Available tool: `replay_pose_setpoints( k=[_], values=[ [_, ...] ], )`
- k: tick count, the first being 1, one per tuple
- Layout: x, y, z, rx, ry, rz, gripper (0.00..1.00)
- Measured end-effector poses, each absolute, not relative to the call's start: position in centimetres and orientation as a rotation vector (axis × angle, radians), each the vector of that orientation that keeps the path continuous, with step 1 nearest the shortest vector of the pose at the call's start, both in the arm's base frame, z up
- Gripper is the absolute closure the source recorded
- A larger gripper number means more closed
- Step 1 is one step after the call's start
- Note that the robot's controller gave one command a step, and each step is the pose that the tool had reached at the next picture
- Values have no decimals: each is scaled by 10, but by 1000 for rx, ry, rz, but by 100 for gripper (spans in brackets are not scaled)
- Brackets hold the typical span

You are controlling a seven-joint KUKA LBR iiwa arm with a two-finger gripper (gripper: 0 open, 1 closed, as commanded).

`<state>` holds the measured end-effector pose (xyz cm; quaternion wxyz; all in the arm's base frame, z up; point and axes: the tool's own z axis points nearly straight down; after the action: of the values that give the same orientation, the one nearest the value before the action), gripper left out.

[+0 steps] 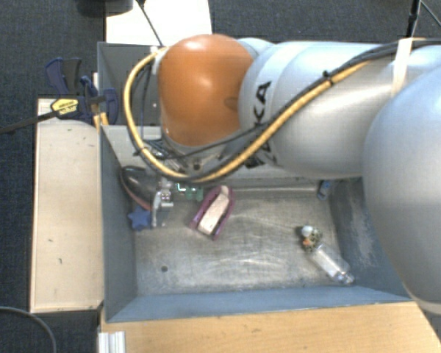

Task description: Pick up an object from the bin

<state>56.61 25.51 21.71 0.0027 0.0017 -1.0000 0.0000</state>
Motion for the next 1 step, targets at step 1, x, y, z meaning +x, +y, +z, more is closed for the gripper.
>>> replay_pose_setpoints(
  k=[1],
  values=[
    [542,216,125,-61,-3134,5,0]
  ],
)
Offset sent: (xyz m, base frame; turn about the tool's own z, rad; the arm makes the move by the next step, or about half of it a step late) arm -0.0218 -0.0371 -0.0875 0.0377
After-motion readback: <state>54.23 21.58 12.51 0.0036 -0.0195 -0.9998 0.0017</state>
